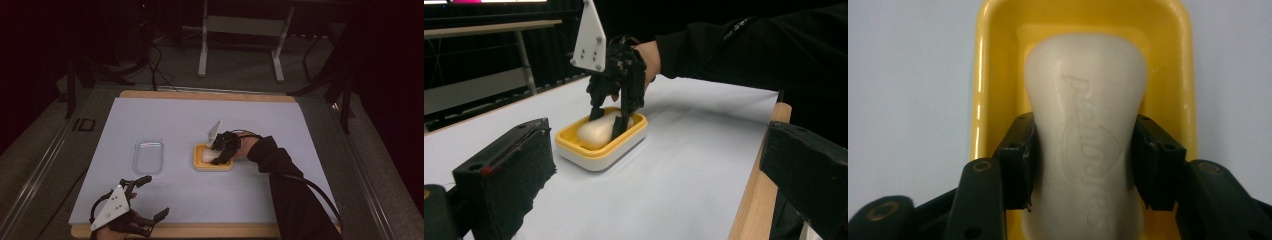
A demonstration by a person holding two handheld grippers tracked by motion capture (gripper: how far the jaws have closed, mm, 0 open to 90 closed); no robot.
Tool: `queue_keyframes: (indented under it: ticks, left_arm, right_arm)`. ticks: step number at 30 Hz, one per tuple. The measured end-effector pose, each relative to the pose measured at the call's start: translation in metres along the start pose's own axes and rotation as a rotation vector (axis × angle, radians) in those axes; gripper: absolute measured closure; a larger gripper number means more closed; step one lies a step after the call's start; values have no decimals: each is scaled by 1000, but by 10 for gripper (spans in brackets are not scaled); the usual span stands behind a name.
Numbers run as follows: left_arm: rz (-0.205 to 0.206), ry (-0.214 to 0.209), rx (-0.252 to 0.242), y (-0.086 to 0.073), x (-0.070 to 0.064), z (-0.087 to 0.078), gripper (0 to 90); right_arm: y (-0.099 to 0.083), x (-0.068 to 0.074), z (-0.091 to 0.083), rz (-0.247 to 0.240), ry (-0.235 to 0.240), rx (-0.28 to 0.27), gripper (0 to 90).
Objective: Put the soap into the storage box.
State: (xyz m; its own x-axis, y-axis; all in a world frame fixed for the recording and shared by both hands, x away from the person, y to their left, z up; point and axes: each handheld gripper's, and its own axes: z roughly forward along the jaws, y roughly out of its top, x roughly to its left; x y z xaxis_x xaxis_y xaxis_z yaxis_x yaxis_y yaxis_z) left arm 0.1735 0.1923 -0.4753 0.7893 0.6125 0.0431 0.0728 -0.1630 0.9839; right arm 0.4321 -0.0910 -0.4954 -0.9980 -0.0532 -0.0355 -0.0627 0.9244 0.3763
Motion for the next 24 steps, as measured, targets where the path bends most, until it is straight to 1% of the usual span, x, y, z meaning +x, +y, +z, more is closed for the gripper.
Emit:
queue_keyframes:
  ticks: [2,7,9,13,15,17,19,22,24]
  left_arm:
    - [0,-1,2,0,0,0,12]
    - [2,-1,1,0,0,0,11]
    - [0,-1,1,0,0,0,12]
    - [1,-2,2,0,0,1,11]
    - [0,-3,3,0,0,1,12]
    - [0,-3,4,0,0,1,12]
    - [0,-3,4,0,0,1,12]
    - [0,-4,5,0,0,2,11]
    - [-1,-4,3,0,0,2,11]
  right_arm:
    - [1,0,0,18,3,2,481]
    - [3,0,0,13,8,16,462]
    - [3,-1,-2,18,9,10,462]
    - [5,-1,-8,20,17,2,447]
    - [6,-1,-12,21,11,3,446]
    - [8,-1,-16,10,-2,1,441]
    - [10,-2,-22,18,6,-3,441]
    - [12,0,-32,23,-7,0,441]
    - [13,0,-38,31,-1,3,424]
